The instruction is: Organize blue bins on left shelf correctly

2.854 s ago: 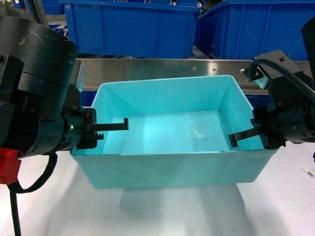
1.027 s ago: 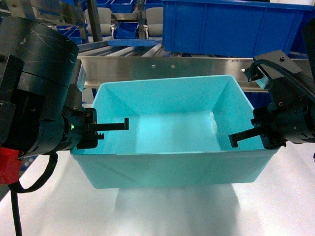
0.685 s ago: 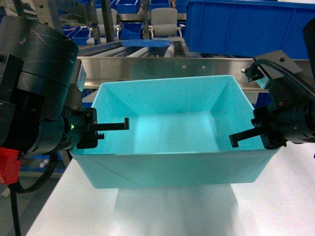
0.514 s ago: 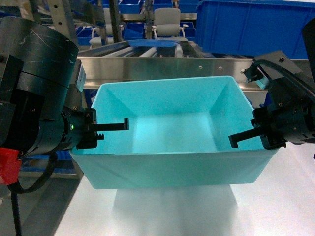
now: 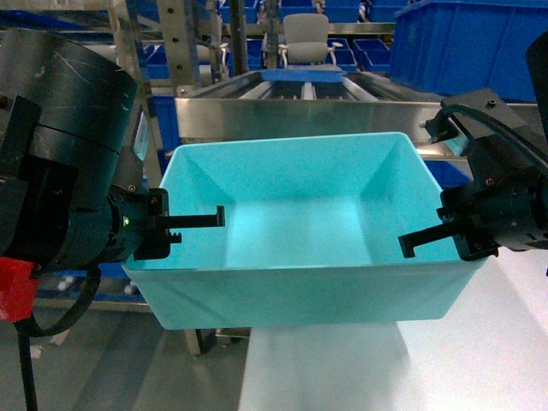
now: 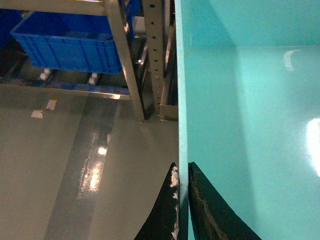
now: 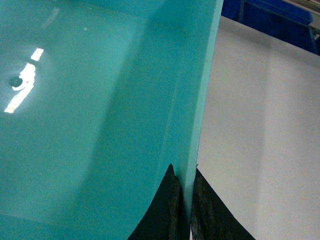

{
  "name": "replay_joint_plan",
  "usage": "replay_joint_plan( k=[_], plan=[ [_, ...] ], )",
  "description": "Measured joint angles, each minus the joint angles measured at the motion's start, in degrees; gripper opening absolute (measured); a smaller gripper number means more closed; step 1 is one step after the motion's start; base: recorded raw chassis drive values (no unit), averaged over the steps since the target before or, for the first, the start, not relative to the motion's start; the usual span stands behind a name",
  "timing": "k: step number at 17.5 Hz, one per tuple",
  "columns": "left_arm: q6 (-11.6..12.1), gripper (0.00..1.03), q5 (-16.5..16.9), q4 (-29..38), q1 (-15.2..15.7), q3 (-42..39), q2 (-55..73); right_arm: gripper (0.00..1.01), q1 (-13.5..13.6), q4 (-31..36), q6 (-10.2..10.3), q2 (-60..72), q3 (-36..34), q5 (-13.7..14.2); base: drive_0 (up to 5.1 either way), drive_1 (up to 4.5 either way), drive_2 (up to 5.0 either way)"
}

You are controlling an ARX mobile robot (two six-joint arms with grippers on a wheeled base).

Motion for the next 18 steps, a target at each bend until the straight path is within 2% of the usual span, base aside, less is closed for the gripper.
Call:
replay_joint_plan(
  k=[10,18],
  plan=[
    [0.0,0.02,0.0,0.0,0.0,0.0,0.0,0.03,0.0,0.0,0.0,0.0,0.0,0.0,-5.0,2.39,2.4],
    [0.0,0.02,0.0,0.0,0.0,0.0,0.0,0.03,0.0,-0.1,0.0,0.0,0.0,0.0,-4.7,3.77,0.9]
  ],
)
